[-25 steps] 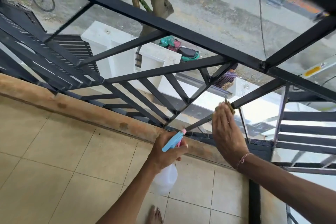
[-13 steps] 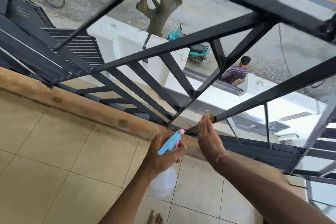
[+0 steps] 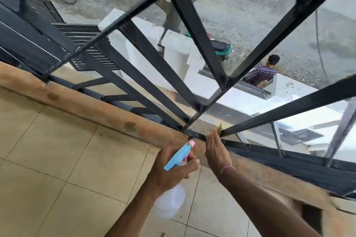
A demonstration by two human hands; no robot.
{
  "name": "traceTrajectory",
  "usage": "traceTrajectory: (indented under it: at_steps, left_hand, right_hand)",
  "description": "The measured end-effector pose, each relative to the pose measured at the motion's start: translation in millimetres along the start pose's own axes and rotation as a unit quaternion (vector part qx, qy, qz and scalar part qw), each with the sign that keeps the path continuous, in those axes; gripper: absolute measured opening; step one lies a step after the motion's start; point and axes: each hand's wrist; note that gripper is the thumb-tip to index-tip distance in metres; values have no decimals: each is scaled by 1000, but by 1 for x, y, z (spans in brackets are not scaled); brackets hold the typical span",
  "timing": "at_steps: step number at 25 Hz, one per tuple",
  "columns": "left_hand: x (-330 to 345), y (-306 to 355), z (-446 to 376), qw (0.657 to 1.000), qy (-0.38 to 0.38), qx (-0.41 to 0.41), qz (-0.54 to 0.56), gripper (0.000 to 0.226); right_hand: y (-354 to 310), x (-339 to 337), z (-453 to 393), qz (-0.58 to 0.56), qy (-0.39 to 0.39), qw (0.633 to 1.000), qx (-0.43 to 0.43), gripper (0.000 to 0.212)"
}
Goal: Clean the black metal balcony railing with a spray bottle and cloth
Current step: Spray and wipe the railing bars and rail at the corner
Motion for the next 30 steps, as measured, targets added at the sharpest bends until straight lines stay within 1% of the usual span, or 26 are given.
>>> traceTrajectory:
  at_steps: [4,6,8,11,13,15,20,25,28,30]
  left_hand:
    - [5,-20,-13,1000,-13,-8,-2,21]
    - [10,-25,-18,1000,-21,10,-7,26]
    - [16,-26,-19,999,-26,30,-7,24]
    - [22,-26,-23,998,-28,47,-15,13]
    - [24,-21,-19,998,-36,46,-13,10]
    - [23,-13,-13,998,-37,48,-19,11]
    - [27,7,2,997,-37,57,-23,17]
    - [35,32,22,997,-37,49,-38,36]
    - [39,43,33,998,-39,42,-30,35]
    - [39,51,39,998,-31,38,-34,41]
  right_hand:
    - [-18,14,-10,2,7,1000,-21,63]
    - [-25,15,-16,2,-7,1000,-30,64]
    - [-29,18,-21,-3,-23,999,-32,66]
    - [-25,15,-22,-10,-25,998,-53,67]
    - [-12,11,-19,-20,-40,997,-56,66]
    - [0,4,-14,-29,-26,997,-64,63]
    - [44,-20,12,44,7,995,-93,59]
    - [95,-47,34,67,19,994,-82,57]
    - [118,-63,45,82,25,991,-103,56]
    - [134,-73,54,94,32,990,-100,57]
Point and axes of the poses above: each hand's wrist, its own z-axis away from the middle knuckle, its own x-axis out of the palm, y = z × x, and after that the axes turned 14 degrees about y, right-handed
